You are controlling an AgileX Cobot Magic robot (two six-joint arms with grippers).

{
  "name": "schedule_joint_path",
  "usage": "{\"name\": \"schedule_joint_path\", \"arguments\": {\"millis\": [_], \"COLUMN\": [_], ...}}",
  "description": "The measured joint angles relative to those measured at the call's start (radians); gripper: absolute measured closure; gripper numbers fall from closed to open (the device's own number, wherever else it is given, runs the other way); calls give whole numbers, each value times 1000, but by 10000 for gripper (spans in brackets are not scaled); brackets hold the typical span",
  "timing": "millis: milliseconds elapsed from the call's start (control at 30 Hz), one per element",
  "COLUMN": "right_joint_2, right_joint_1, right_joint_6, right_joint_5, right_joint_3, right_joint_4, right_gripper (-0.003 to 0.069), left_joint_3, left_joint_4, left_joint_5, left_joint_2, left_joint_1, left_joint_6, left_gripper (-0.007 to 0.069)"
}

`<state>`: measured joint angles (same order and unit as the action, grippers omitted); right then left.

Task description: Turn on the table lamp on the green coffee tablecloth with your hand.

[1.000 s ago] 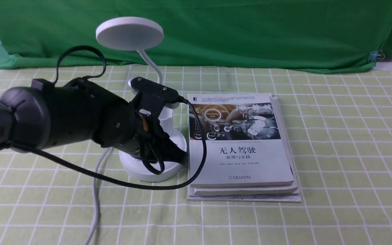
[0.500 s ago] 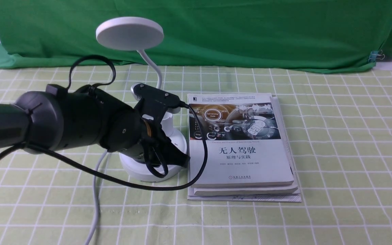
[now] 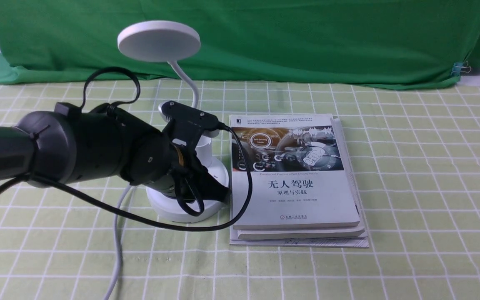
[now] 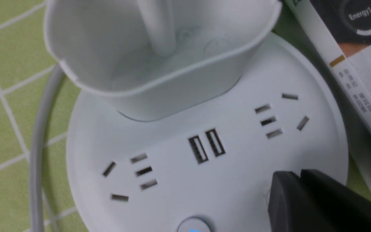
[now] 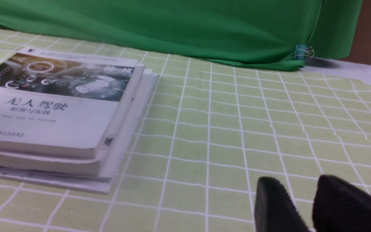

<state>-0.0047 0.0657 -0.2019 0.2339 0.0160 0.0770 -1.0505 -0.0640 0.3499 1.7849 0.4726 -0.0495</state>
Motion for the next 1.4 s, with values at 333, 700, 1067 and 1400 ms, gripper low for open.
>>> {"name": "schedule_joint_path", "arguments": {"millis": [333, 700, 1067, 1400], "right_joint_2": [0, 0, 0, 0], "right_joint_1": [0, 0, 0, 0], "right_joint_6": [0, 1, 0, 0], "right_joint_5": [0, 0, 0, 0], "right_joint_3": [0, 0, 0, 0], "right_joint_4": [0, 0, 0, 0], "right_gripper": [414, 414, 414, 414], "left_joint_3": [0, -13, -15, 251], "left_joint_4": [77, 107, 98, 139], "left_joint_5": [4, -5, 12, 164], "left_joint_2": [1, 39, 22, -386], "left_joint_1": [-22, -22, -22, -9], "left_joint_6": [24, 50, 50, 50], "left_gripper": [607, 607, 607, 607]}}
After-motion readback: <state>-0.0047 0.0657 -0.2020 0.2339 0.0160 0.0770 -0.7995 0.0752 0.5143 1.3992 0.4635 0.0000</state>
